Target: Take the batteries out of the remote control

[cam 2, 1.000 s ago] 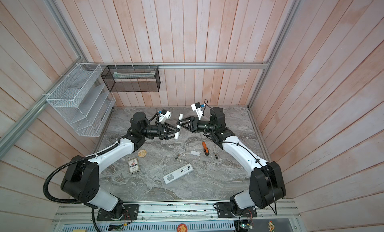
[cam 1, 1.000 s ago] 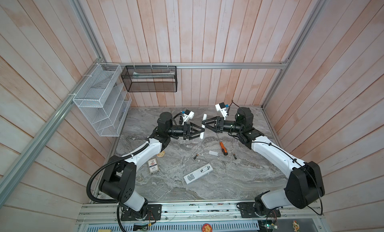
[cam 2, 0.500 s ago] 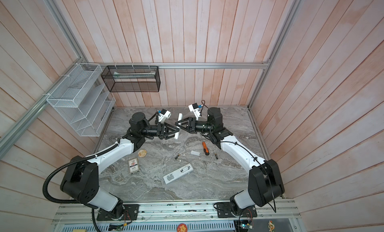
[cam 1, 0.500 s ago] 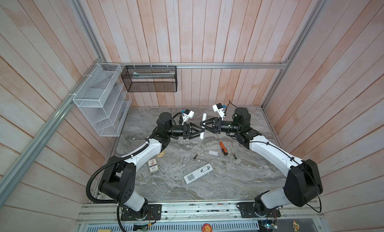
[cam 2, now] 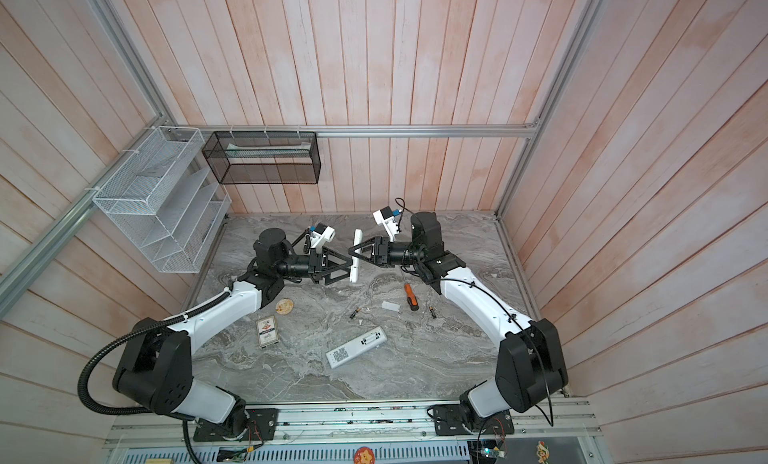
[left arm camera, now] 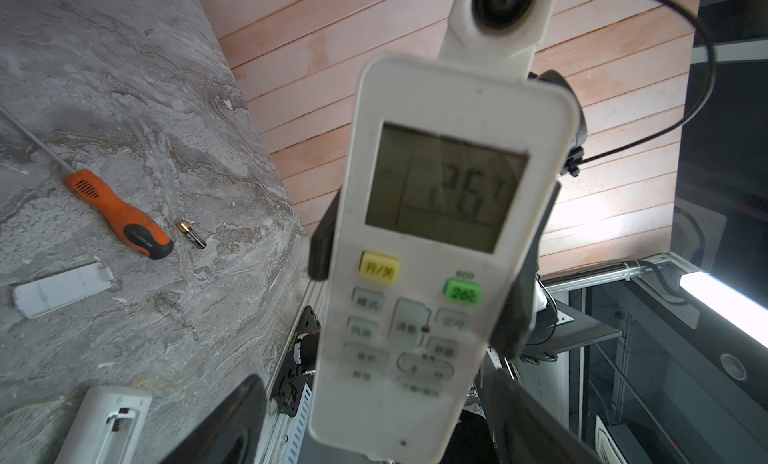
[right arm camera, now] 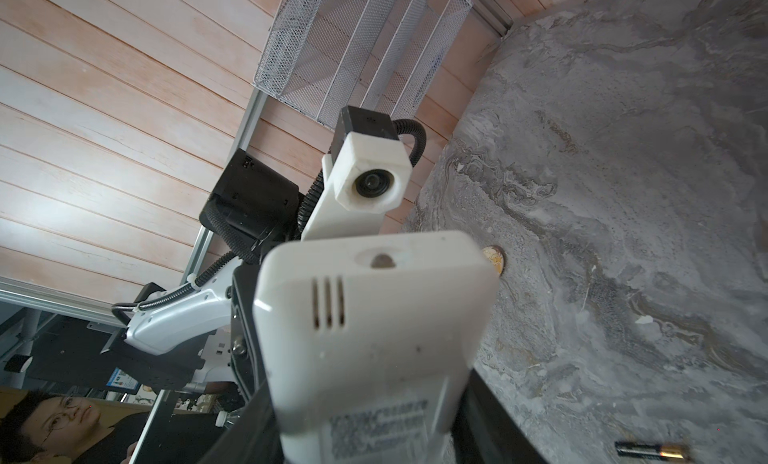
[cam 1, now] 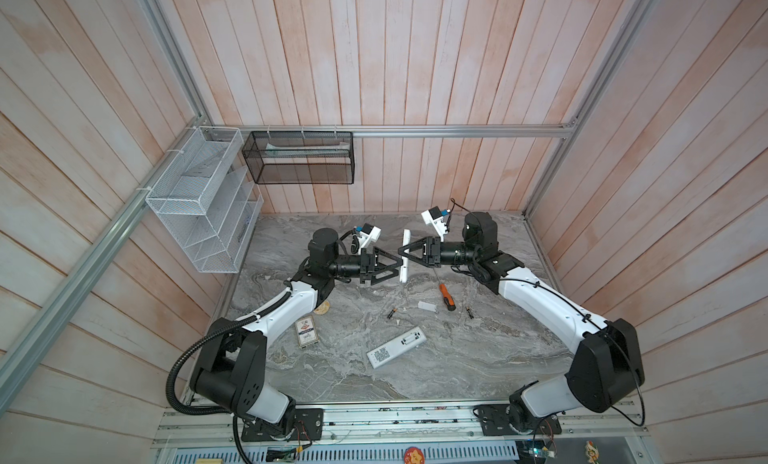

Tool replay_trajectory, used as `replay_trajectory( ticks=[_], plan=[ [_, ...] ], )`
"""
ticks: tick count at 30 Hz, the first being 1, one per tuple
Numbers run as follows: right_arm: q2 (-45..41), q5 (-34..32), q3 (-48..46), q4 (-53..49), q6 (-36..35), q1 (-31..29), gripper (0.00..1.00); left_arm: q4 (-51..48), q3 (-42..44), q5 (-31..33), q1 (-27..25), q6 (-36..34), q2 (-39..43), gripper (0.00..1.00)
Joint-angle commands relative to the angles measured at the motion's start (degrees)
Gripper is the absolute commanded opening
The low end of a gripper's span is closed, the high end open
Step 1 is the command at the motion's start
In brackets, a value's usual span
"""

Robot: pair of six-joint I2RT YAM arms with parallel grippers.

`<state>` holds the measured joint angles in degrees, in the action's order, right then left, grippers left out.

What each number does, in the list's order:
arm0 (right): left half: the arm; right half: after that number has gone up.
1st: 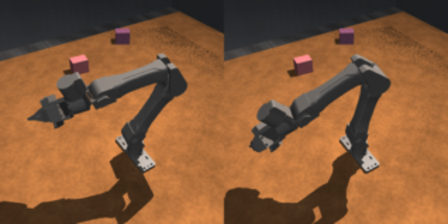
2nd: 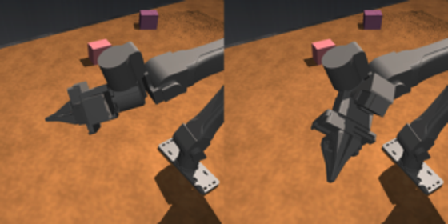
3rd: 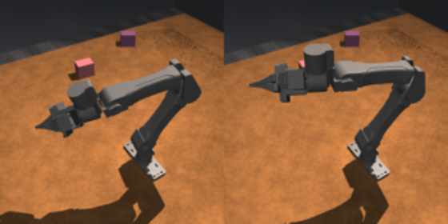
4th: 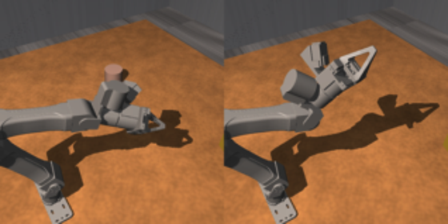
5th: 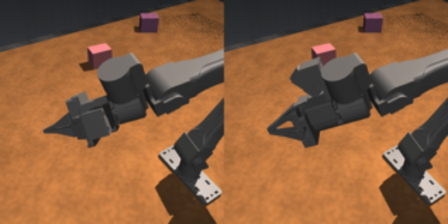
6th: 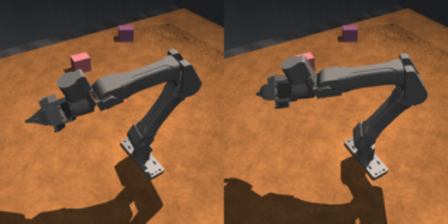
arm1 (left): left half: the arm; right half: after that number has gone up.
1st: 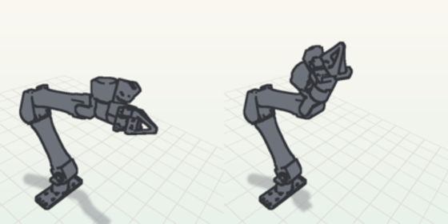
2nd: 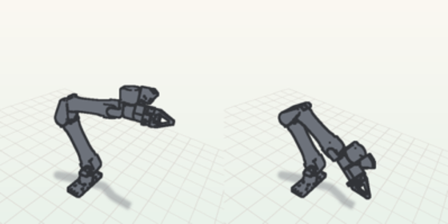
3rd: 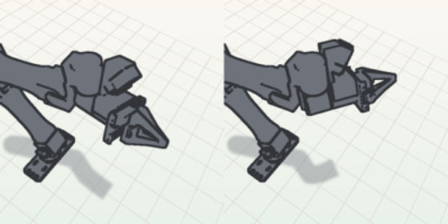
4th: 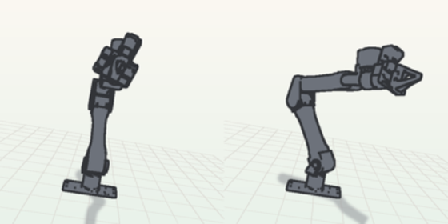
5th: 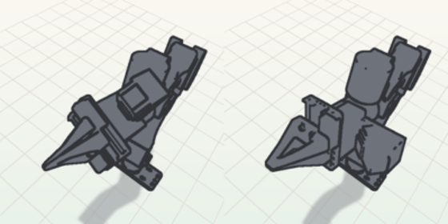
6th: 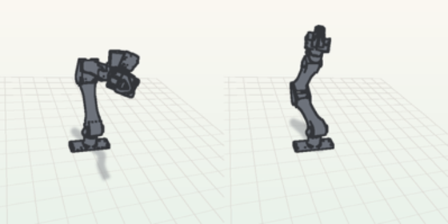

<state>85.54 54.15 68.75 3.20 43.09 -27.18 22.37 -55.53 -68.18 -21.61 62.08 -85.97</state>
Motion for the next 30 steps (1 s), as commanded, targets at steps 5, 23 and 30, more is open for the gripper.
replay_trajectory(
  ticks=[5,23,30],
  plan=[
    [4.7,-11.2,11.0,-28.2,-23.8,-1.5,0.4,-6.6,3.0,-0.1,5.5,-5.5,5.7,0.91],
    [15.1,-43.1,19.0,-48.6,-49.9,-18.0,0.34,-12.1,9.8,-0.2,7.6,-14.7,2.7,0.8],
    [15.3,-40.5,20.9,-48.7,-48.7,-19.0,0.33,-8.8,13.1,0.5,8.3,-13.7,2.2,0.76]
  ],
)
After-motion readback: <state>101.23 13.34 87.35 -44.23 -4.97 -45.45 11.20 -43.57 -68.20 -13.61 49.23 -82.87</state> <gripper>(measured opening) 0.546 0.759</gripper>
